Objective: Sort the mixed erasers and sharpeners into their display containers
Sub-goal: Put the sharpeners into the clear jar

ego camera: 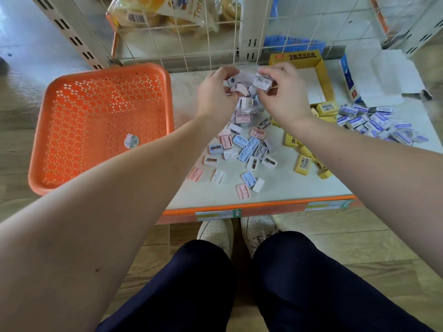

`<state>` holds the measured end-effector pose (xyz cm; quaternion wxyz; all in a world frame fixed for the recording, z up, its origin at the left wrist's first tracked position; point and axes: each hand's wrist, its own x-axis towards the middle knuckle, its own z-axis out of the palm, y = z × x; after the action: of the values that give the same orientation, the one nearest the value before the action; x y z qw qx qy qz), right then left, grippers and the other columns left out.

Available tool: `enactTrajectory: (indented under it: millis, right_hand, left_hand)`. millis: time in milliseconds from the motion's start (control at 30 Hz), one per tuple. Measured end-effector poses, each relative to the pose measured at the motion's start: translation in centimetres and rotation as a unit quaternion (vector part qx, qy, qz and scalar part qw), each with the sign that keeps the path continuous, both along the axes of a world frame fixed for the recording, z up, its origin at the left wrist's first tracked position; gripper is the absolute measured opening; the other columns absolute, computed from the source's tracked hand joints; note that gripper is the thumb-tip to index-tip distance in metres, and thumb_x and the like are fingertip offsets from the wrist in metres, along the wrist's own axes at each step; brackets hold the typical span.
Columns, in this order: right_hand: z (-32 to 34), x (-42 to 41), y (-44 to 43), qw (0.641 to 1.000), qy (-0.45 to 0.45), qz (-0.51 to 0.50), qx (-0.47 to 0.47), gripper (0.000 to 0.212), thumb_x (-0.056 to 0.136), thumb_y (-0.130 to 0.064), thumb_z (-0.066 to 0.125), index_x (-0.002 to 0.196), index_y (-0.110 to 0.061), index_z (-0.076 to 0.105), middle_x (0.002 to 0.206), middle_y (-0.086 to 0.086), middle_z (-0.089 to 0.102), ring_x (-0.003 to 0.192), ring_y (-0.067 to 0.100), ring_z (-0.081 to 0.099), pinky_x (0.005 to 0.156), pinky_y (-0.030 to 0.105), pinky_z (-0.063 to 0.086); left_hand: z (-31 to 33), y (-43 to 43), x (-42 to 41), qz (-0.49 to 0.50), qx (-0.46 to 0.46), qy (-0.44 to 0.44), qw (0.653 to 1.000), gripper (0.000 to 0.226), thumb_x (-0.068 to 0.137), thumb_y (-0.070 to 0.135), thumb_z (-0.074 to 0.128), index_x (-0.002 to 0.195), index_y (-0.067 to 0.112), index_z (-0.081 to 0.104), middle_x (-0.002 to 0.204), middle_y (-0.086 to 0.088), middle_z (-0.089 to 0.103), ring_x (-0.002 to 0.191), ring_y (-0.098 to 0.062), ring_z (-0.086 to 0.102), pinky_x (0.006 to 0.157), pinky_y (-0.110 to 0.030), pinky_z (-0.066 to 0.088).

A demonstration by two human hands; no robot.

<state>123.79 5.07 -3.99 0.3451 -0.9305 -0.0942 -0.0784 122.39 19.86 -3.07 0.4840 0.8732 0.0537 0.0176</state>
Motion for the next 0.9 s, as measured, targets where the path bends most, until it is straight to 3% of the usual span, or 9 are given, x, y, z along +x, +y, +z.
enactTrajectory:
  millis: [100,200,300,400,667,767,833,900]
  right_hand:
    - [-0.4,-0.3,0.3,1.0,0.001,0.021,0.009,0.035,0.081,-0.009,0.063,0.116,-0.01,0.064,0.116,0.013,0.054,0.105,0.023,0.055,0.089,0.016,0.036]
    - [-0.5,-0.5,0.3,0.999,0.003,0.04,0.015,0.035,0.08,-0.008,0.064,0.114,-0.01,0.063,0.115,0.012,0.055,0.101,0.02,0.055,0.089,0.024,0.043]
    - [-0.4,-0.5,0.3,0.999,0.007,0.045,0.022,0.037,0.082,-0.009,0.063,0.118,-0.011,0.06,0.12,0.009,0.053,0.098,0.014,0.055,0.089,0.022,0.046]
    - [-0.3,-0.4,0.1,0.998,0.007,0.036,0.05,0.034,0.083,-0.009,0.061,0.117,-0.012,0.06,0.119,0.006,0.054,0.085,0.012,0.057,0.082,0.021,0.05]
    - [-0.1,-0.4,-1.4,0.999,-0.036,-0.023,0.002,0.018,0.086,-0.013,0.05,0.101,-0.009,0.059,0.101,0.006,0.055,0.078,0.01,0.047,0.072,0.019,0.039]
    - [-0.7,-1.4,-2.3,0.998,-0.004,0.026,-0.057,0.011,0.086,-0.017,0.049,0.093,-0.013,0.056,0.092,0.004,0.056,0.078,0.014,0.049,0.071,0.029,0.043]
    - [-1.0,-2.4,-2.7,0.992,0.026,0.069,-0.1,0.009,0.086,-0.02,0.05,0.089,-0.014,0.057,0.087,0.002,0.058,0.078,0.019,0.053,0.071,0.034,0.047]
    - [-1.4,-3.1,-3.1,0.981,0.047,0.107,-0.156,0.014,0.087,-0.024,0.052,0.088,-0.013,0.061,0.087,0.003,0.062,0.081,0.023,0.057,0.074,0.037,0.049]
  left_hand:
    - [0.1,-0.2,0.1,-0.002,0.005,-0.004,1.0,0.048,0.08,-0.013,0.049,0.117,0.015,0.061,0.12,-0.001,0.058,0.082,-0.006,0.058,0.065,-0.004,0.044]
    - [0.0,-0.2,0.0,-0.001,0.01,-0.013,1.0,0.051,0.077,-0.017,0.042,0.11,0.015,0.064,0.116,0.001,0.06,0.092,-0.011,0.06,0.067,-0.009,0.048]
    - [0.0,0.0,0.1,-0.007,0.004,-0.002,1.0,0.057,0.077,-0.019,0.038,0.116,0.016,0.061,0.118,0.004,0.06,0.084,-0.005,0.06,0.062,-0.005,0.044]
    - [-0.1,0.3,0.2,-0.009,0.009,-0.018,1.0,0.058,0.077,-0.016,0.038,0.119,0.017,0.06,0.116,0.006,0.062,0.086,-0.008,0.061,0.068,-0.004,0.043]
    - [-0.1,2.7,0.4,0.091,0.044,-0.048,0.994,0.039,0.081,-0.005,0.046,0.114,0.013,0.056,0.109,0.004,0.055,0.069,0.002,0.047,0.061,-0.002,0.036]
    - [-0.9,3.9,0.4,0.112,0.077,0.069,0.988,0.036,0.085,0.001,0.049,0.119,0.014,0.05,0.107,0.003,0.053,0.086,-0.011,0.053,0.068,-0.014,0.042]
    - [-1.9,4.3,0.3,0.077,0.144,0.217,0.962,0.035,0.085,0.005,0.051,0.119,0.008,0.052,0.111,-0.005,0.056,0.092,-0.022,0.057,0.08,-0.03,0.052]
    - [-2.4,4.4,-0.4,0.023,0.171,0.318,0.932,0.033,0.084,0.008,0.054,0.116,0.003,0.057,0.116,-0.017,0.06,0.088,-0.028,0.061,0.082,-0.038,0.055]
